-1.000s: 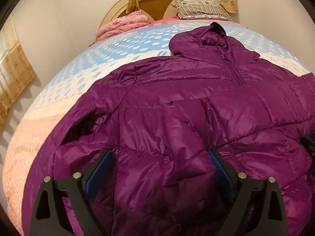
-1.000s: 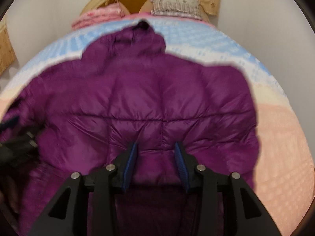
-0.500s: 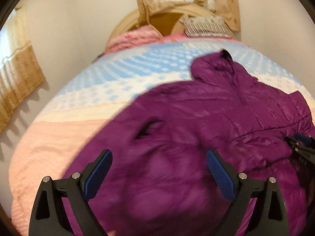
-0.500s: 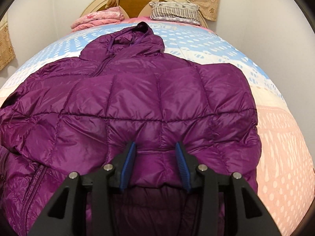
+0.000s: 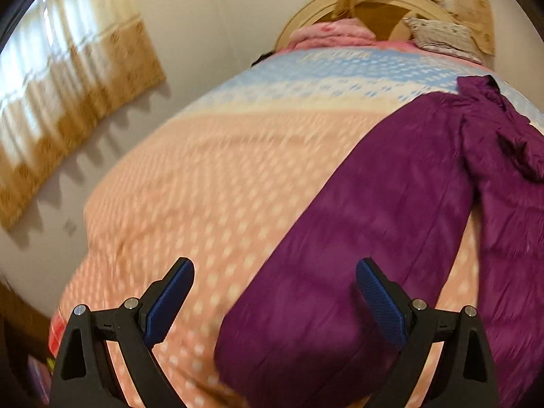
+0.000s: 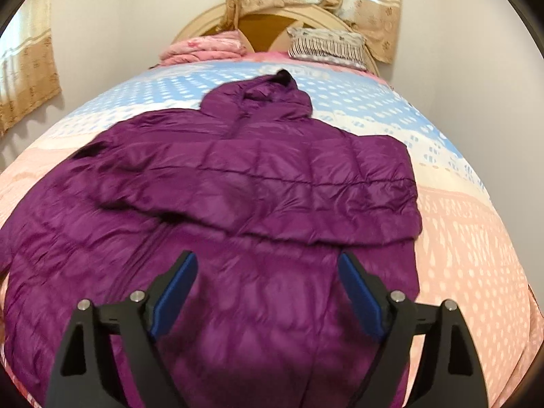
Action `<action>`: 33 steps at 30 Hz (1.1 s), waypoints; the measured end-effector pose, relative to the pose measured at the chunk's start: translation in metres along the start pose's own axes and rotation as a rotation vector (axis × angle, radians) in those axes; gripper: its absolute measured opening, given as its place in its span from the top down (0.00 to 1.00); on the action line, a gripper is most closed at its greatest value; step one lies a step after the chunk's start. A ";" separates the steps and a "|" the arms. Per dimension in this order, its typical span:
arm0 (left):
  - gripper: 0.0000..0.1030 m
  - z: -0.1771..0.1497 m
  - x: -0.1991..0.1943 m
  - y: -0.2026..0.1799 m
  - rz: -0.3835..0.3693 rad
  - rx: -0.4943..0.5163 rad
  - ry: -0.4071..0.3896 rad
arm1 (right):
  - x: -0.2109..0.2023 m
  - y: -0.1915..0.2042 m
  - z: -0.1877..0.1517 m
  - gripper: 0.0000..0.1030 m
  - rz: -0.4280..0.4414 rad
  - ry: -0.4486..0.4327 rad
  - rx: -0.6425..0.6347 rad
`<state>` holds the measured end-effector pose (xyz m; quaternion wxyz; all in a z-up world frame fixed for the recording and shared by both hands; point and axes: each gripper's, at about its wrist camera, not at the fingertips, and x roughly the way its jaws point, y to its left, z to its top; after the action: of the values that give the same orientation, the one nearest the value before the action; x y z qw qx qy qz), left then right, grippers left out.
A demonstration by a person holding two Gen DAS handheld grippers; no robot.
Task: Fold large clothes
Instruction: 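Move the left gripper to the other jacket sleeve and grasp it, then lift the sleeve with the left gripper and fold it across the body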
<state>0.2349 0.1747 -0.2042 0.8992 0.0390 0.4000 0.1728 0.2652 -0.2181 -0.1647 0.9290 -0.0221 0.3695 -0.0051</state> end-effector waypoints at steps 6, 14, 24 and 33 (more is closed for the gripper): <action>0.07 -0.028 0.018 0.004 -0.066 -0.039 0.077 | -0.004 0.010 -0.010 0.13 0.001 -0.005 -0.006; 0.98 -0.017 -0.010 -0.004 -0.192 0.013 -0.001 | -0.020 -0.009 -0.021 0.13 -0.016 -0.030 0.060; 0.99 0.071 -0.081 -0.003 -0.132 0.034 -0.249 | -0.031 -0.050 -0.019 0.13 -0.028 -0.091 0.195; 1.00 0.136 -0.143 -0.135 -0.283 0.192 -0.448 | -0.032 -0.072 -0.032 0.13 -0.034 -0.093 0.248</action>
<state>0.2835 0.0089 -0.0397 0.9726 0.1047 0.2073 -0.0062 0.2207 -0.2899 -0.1625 0.9404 0.0862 0.3223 -0.0656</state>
